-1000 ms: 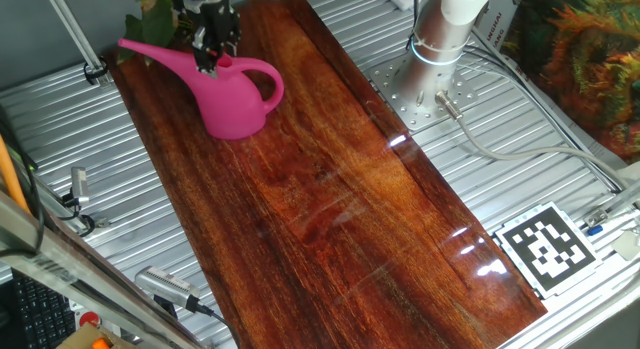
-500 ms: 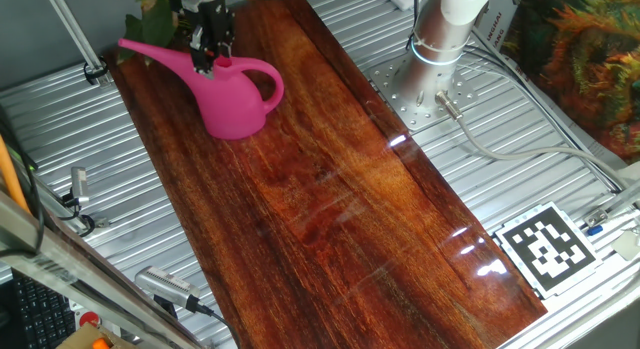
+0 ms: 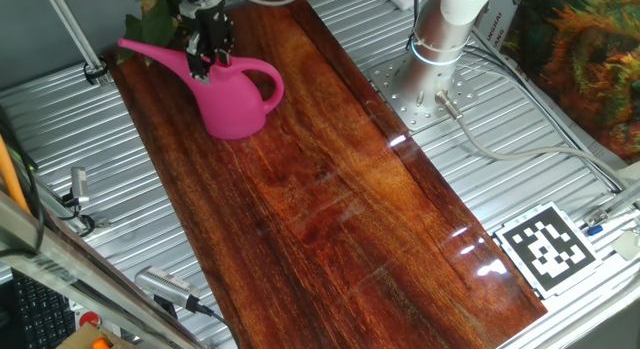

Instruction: Water the plant

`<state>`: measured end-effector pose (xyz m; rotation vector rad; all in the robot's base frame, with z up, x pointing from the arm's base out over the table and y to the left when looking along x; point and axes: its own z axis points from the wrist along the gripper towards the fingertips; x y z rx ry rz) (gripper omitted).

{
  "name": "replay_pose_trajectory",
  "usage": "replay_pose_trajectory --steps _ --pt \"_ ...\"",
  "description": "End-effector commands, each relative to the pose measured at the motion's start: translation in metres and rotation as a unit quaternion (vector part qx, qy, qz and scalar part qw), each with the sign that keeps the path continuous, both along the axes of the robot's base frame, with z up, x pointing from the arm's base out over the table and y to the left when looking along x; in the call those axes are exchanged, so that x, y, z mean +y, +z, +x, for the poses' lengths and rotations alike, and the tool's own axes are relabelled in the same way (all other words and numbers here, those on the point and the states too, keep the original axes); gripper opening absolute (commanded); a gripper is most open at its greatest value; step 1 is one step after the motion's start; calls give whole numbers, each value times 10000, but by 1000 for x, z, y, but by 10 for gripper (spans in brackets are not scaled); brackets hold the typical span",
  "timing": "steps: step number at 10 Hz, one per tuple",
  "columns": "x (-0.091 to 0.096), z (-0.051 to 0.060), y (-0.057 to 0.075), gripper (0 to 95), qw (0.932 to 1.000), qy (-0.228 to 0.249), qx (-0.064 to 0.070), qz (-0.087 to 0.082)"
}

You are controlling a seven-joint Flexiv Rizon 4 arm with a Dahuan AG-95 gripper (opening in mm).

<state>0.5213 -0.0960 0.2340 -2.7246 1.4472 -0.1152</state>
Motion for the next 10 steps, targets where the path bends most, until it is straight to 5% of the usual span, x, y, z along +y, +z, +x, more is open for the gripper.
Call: replay_pose_trajectory --steps 1,3,4,10 --pt "0 1 -1 380 9999 -107 26 36" --pt "0 1 -1 380 9991 -396 42 126" --pt "0 1 -1 190 9989 -435 51 140" --pt "0 0 0 190 9960 -869 103 201"
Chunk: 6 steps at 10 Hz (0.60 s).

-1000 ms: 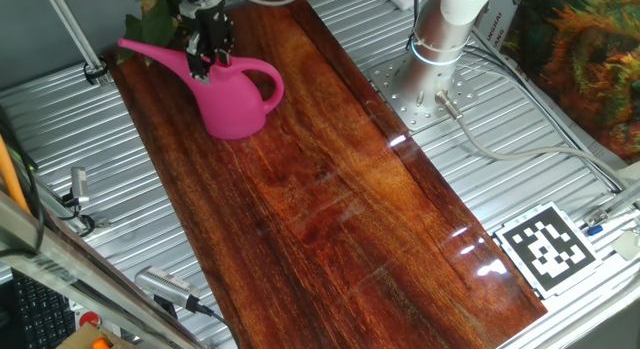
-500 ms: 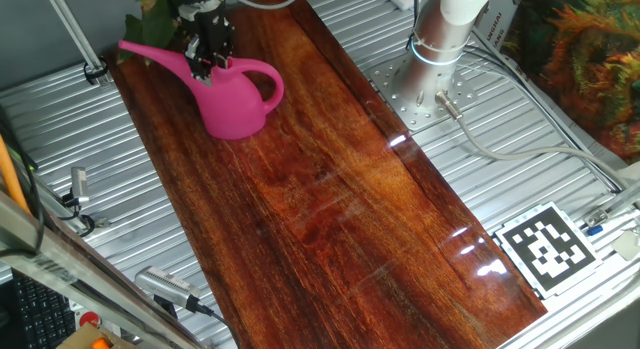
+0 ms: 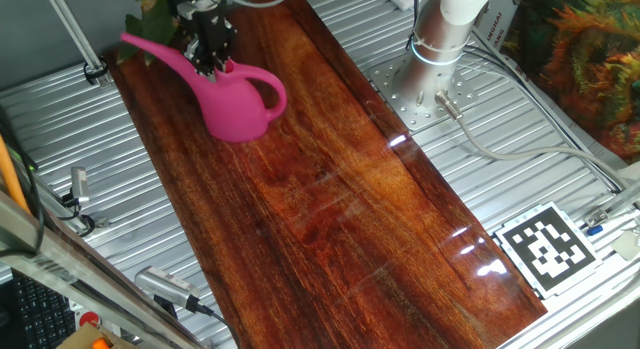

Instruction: Water the plant

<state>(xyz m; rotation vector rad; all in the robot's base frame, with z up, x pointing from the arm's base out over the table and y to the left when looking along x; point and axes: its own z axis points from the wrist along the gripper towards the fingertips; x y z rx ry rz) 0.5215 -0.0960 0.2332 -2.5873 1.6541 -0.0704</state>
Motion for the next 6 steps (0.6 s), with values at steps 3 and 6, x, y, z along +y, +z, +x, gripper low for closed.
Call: replay_pose_trajectory --steps 3,6 --pt "-3 -1 6 0 9977 -675 35 25" --pt "-4 -2 8 0 9953 -961 -130 -8"
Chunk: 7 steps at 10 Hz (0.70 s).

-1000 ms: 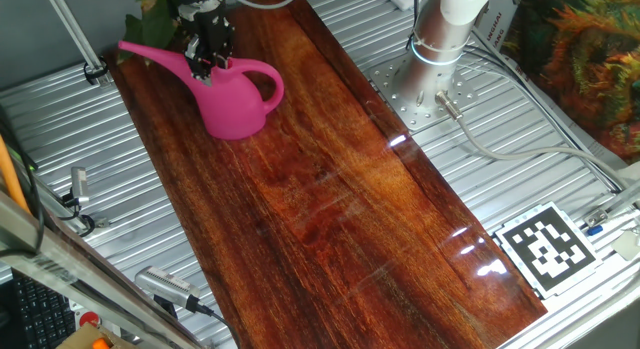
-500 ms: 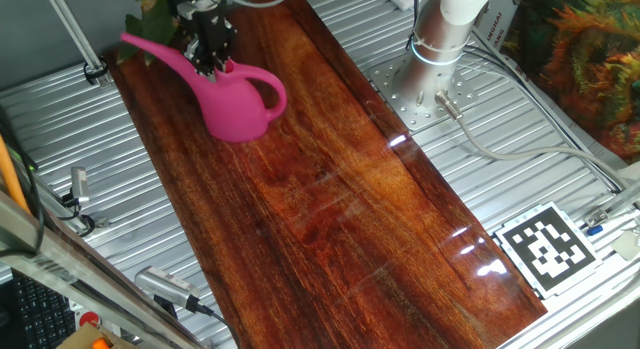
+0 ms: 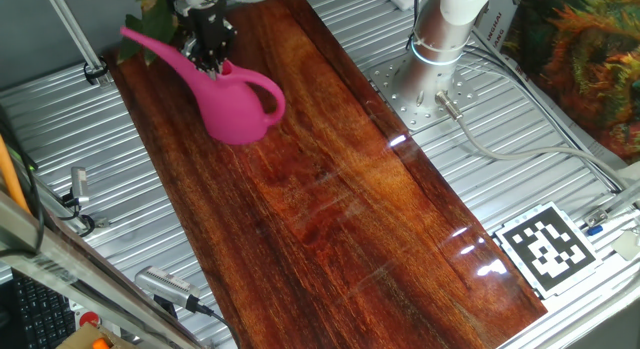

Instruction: Water the plant

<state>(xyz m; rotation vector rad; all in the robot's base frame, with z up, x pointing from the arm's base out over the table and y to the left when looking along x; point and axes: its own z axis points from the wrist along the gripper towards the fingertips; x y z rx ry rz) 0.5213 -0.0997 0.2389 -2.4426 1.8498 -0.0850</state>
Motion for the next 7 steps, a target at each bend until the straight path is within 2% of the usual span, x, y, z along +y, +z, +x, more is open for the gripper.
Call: replay_pose_trajectory --steps 1,4,5,6,7 --pt "-1 -2 3 0 9995 -308 -45 -42" --pt "-1 -2 3 0 9967 -809 -85 -9" --pt "-1 -2 3 0 9967 -809 -85 -9" --pt "-1 -2 4 0 9929 -1190 -23 -45" --pt "-2 -1 7 0 9912 -1322 -22 -29"
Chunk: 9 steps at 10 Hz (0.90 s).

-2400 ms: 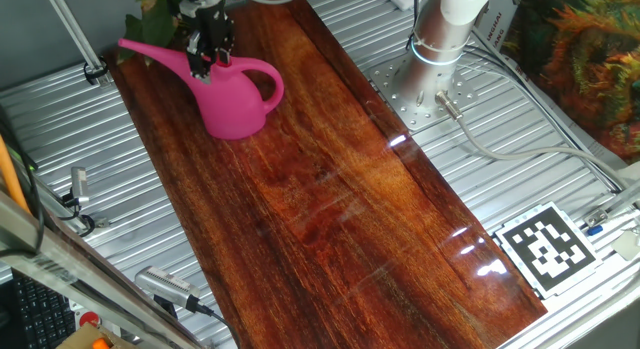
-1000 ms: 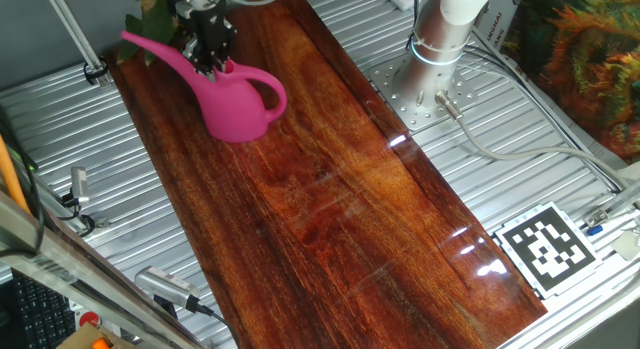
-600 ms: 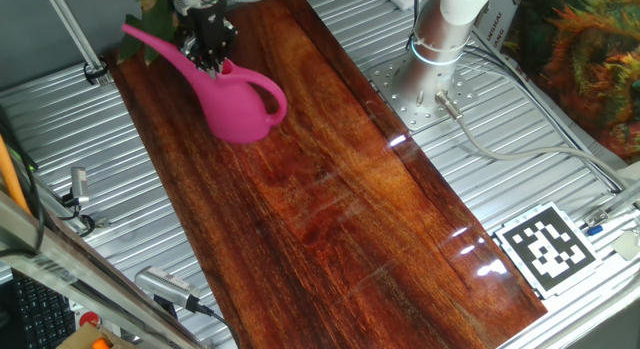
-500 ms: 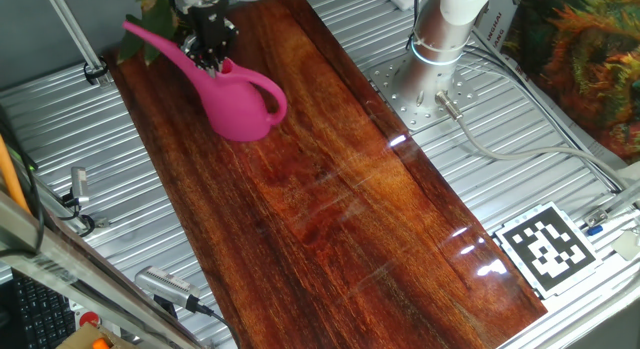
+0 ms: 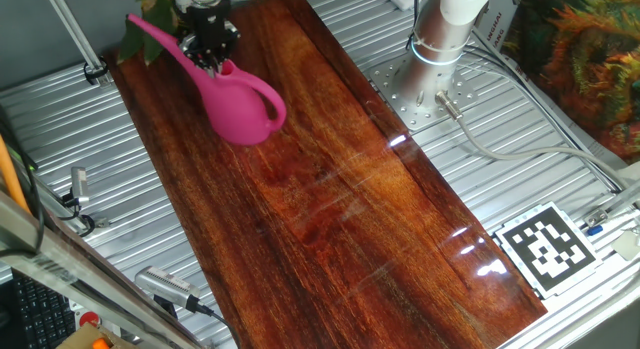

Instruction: Water the plant

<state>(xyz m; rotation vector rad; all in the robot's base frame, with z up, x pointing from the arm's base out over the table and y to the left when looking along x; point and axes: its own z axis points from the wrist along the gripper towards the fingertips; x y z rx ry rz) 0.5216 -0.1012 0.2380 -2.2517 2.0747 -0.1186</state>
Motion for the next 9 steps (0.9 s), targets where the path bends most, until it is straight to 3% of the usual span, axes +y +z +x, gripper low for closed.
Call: replay_pose_trajectory --steps 1,2,4,8,9 --pt "-1 1 15 0 9979 -642 64 -65" --pt "-2 3 17 0 9975 -704 26 -79" --pt "-2 9 19 0 9927 -1205 70 13" --pt "-1 9 19 0 9885 -1511 28 92" --pt "0 9 21 0 9875 -1555 59 239"
